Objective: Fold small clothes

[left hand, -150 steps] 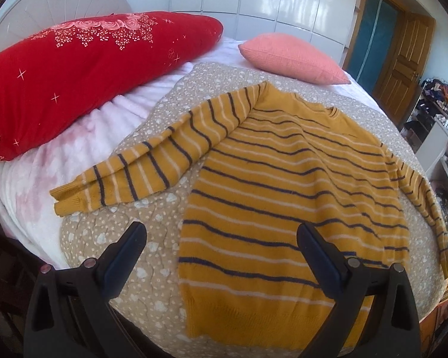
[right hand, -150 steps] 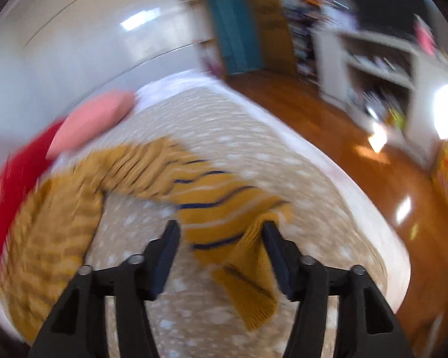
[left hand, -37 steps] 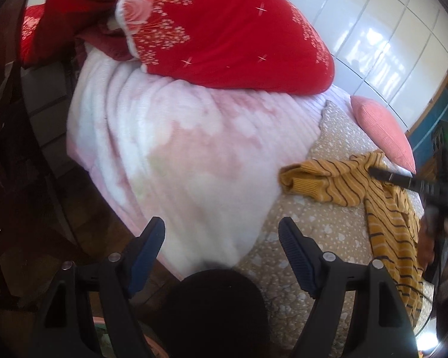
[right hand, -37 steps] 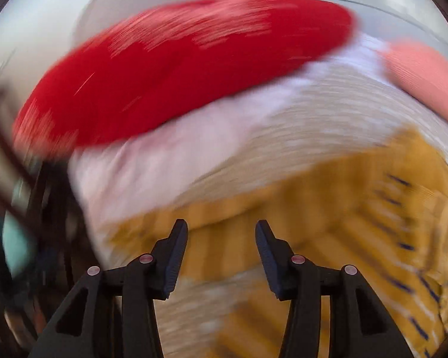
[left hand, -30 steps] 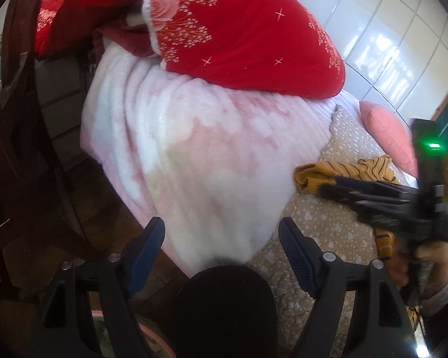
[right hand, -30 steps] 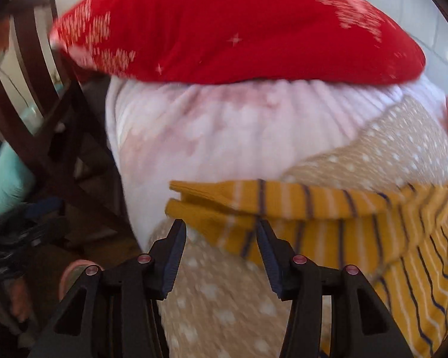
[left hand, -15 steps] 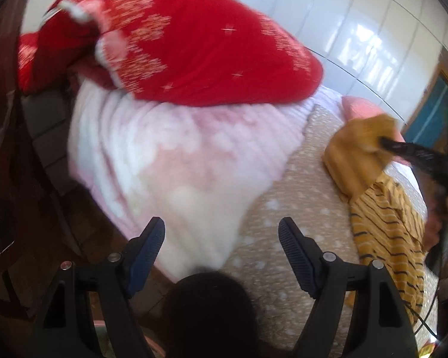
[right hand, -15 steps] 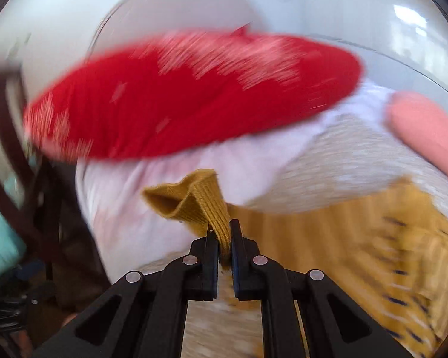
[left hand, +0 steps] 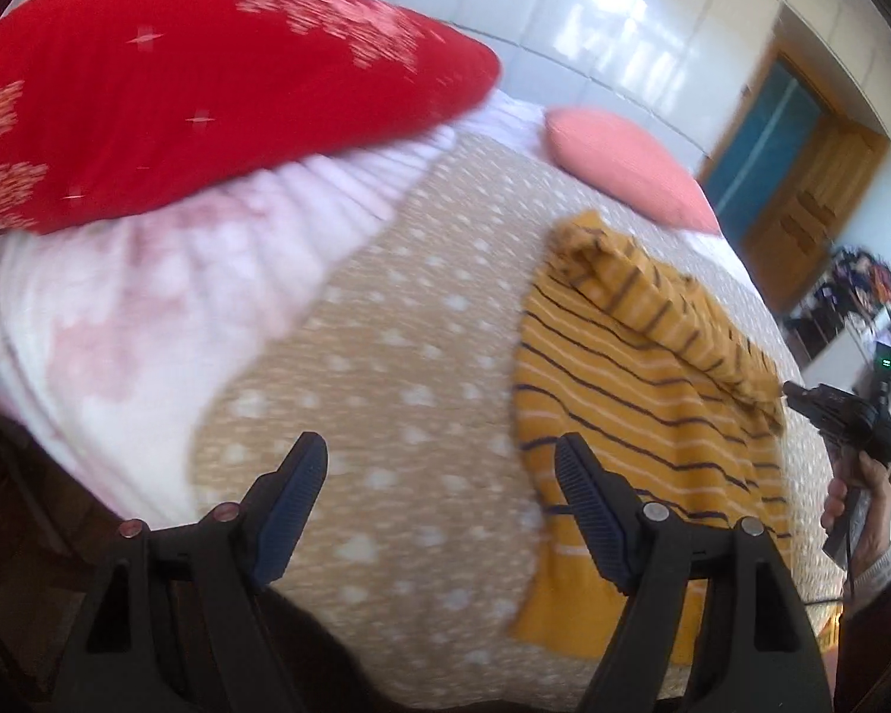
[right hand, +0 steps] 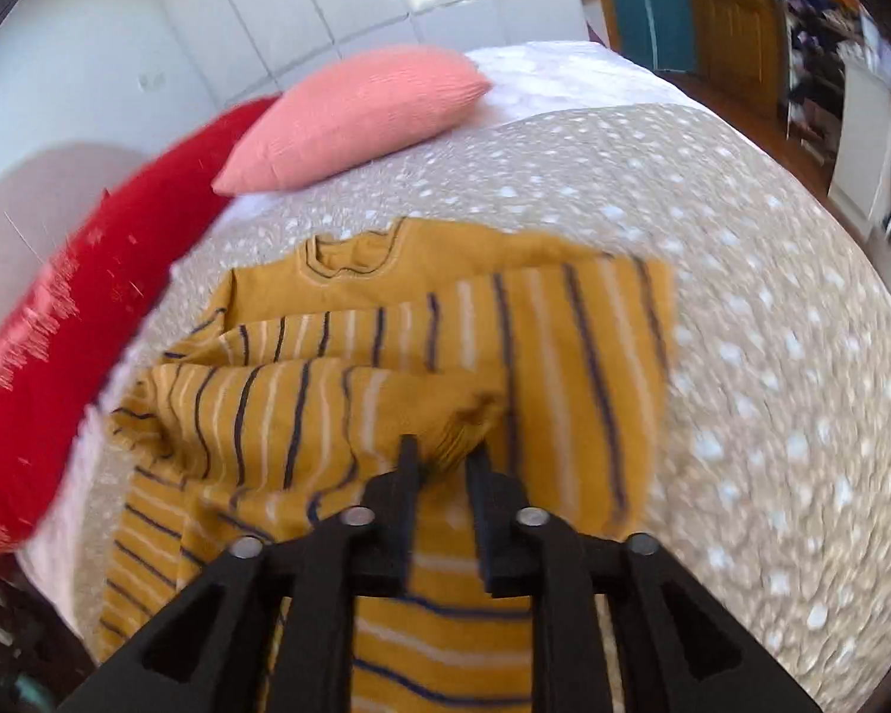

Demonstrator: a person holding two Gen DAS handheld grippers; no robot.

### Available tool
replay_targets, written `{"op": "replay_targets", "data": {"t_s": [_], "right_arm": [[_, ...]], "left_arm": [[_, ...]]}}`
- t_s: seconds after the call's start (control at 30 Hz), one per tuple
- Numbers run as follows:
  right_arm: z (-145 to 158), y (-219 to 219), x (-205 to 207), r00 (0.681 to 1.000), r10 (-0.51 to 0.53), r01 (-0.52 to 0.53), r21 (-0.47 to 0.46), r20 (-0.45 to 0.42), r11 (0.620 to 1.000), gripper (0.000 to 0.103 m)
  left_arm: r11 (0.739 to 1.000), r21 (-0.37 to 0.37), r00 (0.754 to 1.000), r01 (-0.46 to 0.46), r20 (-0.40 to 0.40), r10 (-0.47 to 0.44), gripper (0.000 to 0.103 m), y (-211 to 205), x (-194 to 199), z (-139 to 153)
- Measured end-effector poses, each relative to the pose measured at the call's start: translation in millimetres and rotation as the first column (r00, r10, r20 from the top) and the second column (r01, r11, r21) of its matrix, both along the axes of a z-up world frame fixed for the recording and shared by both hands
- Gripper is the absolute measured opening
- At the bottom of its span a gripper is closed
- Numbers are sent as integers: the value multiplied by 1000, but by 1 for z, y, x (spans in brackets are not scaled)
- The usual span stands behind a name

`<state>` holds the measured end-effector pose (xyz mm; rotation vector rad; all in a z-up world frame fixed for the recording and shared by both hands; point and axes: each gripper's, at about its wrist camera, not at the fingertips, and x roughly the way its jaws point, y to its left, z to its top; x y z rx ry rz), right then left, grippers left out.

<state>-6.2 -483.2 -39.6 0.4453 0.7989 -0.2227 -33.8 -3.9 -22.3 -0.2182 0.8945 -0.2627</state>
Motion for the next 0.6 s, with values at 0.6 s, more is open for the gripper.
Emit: {"op": "replay_targets", "data": {"t_s": [0.6], "right_arm": [[27,71,42,973,217,-216,-21,77,976,46]], "left_arm": [[986,109,992,127,-37,-123,79,-80,61,-50]]}}
